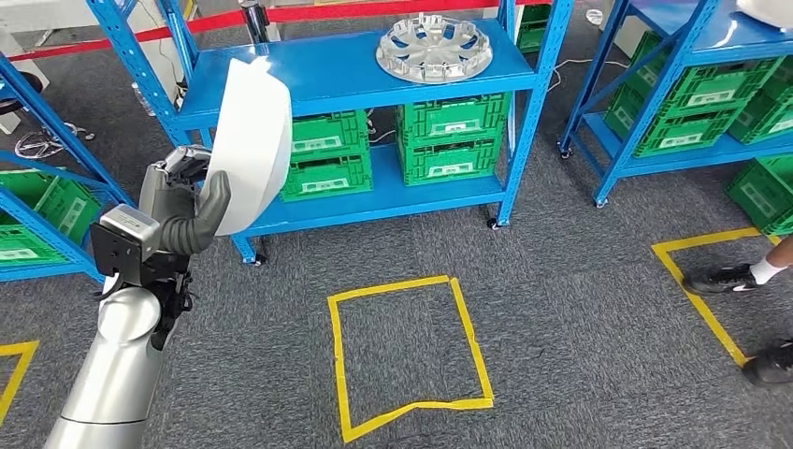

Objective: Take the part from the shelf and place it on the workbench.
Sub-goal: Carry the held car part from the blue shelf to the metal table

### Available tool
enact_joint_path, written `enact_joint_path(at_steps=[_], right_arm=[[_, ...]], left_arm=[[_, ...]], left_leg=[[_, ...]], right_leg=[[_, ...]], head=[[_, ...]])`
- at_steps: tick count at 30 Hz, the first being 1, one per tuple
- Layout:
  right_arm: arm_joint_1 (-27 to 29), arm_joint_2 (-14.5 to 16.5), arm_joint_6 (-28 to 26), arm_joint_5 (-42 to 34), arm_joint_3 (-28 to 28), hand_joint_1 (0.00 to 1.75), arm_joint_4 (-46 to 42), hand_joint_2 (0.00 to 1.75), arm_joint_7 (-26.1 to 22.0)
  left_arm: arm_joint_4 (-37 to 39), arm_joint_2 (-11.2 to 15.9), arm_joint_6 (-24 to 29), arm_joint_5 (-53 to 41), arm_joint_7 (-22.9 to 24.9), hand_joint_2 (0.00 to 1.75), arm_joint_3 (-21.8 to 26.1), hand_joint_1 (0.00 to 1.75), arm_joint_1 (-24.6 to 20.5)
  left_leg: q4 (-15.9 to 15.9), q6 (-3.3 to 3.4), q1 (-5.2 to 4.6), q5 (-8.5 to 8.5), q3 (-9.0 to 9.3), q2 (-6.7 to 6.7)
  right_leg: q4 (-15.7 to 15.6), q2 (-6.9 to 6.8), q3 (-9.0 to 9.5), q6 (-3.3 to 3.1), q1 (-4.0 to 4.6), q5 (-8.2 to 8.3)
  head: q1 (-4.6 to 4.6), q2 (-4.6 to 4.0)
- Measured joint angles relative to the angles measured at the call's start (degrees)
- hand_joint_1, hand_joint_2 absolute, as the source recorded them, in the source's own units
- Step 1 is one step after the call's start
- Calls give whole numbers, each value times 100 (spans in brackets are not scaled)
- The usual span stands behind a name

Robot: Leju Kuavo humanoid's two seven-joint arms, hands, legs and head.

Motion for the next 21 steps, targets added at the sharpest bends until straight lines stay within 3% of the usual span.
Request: enact_joint_path(at_steps=[3,4,5,6,7,8,10,11,13,14,15,18,19,20,21], right_arm=[[-6,-4,-2,-6,0,0,1,0,-7],[-5,-4,-2,-9,-1,0,1,0,-7],[-4,-5,-2,-12,-1,0,1,0,-7],[-4,-5,-2,-14,-2,0,1,0,-7],[-5,-5,-2,-16,-2,0,1,0,-7],[-7,-1,-2,-17,-1,0,1,0,-5],[-9,9,-1,-17,-1,0,1,0,11],[-10,12,0,-19,-1,0,1,0,19],[-2,8,-1,-28,-1,0,1,0,21],[4,5,-1,-33,-1,0,1,0,3],[12,5,-1,-41,-1,0,1,0,-10],[17,0,-3,-57,-2,0,1,0,-13],[13,-3,-4,-60,-2,0,1,0,-8],[10,-7,-6,-61,-2,0,1,0,-8],[8,-10,-7,-63,-2,0,1,0,-8]], left_arm=[[51,3,5,-3,-4,175,7,175,-30],[70,3,5,-4,-6,175,7,175,-32],[88,2,5,-4,-8,175,7,175,-30],[103,2,5,-4,-9,175,7,175,-31],[114,1,5,-4,-10,175,7,175,-38],[116,-1,5,-5,-10,175,7,175,-52],[110,-8,6,-6,-16,175,7,175,-100],[109,-9,7,-7,-19,175,7,175,-123],[129,-14,8,-7,-22,175,7,175,-143],[144,-19,7,-8,-22,175,6,175,-147],[159,-25,6,-8,-23,175,5,175,-152],[208,-50,5,-9,-33,175,4,175,-180],[228,-56,5,-9,-34,175,4,175,-185],[250,-60,4,-9,-34,175,3,175,-189],[272,-62,4,-9,-34,175,2,175,-193]], left_leg=[[1007,-103,38,-880,-221,-10],[1336,-115,44,-981,-234,-10],[1522,-113,46,-945,-178,-11],[1514,-97,46,-816,-33,-14],[1296,-63,40,-683,218,-19],[892,-10,26,-659,573,-28],[-13,80,-15,-837,1230,-42],[-296,112,-43,-932,1399,-46],[-434,167,-65,-868,1380,-39],[-461,212,-60,-787,1337,-26],[-481,260,-45,-692,1272,-13],[-476,332,-31,-418,970,5],[-459,331,-32,-337,851,8],[-432,326,-31,-258,723,13],[-394,316,-29,-181,588,18]], right_leg=[[7,-12,-279,-40,-7,252],[13,-13,-382,-36,-6,338],[17,-14,-493,-28,-4,422],[20,-15,-597,-19,0,503],[20,-15,-692,-10,6,582],[21,-14,-766,3,12,655],[7,-15,-854,51,13,796],[-16,-18,-869,88,0,867],[-86,-19,-886,169,-28,1003],[-69,-9,-919,203,-33,963],[42,2,-980,229,-33,799],[982,20,-1240,275,-30,-73],[1325,20,-1283,287,-26,-201],[1552,21,-1262,296,-22,-174],[1610,20,-1154,300,-20,-32]], head=[[-18,0],[-17,0],[-17,0],[-17,0],[-17,0],[-16,0],[-11,0],[-17,0],[-33,0],[-44,0],[-38,0],[-11,0],[-8,0],[-6,0],[-5,0]])
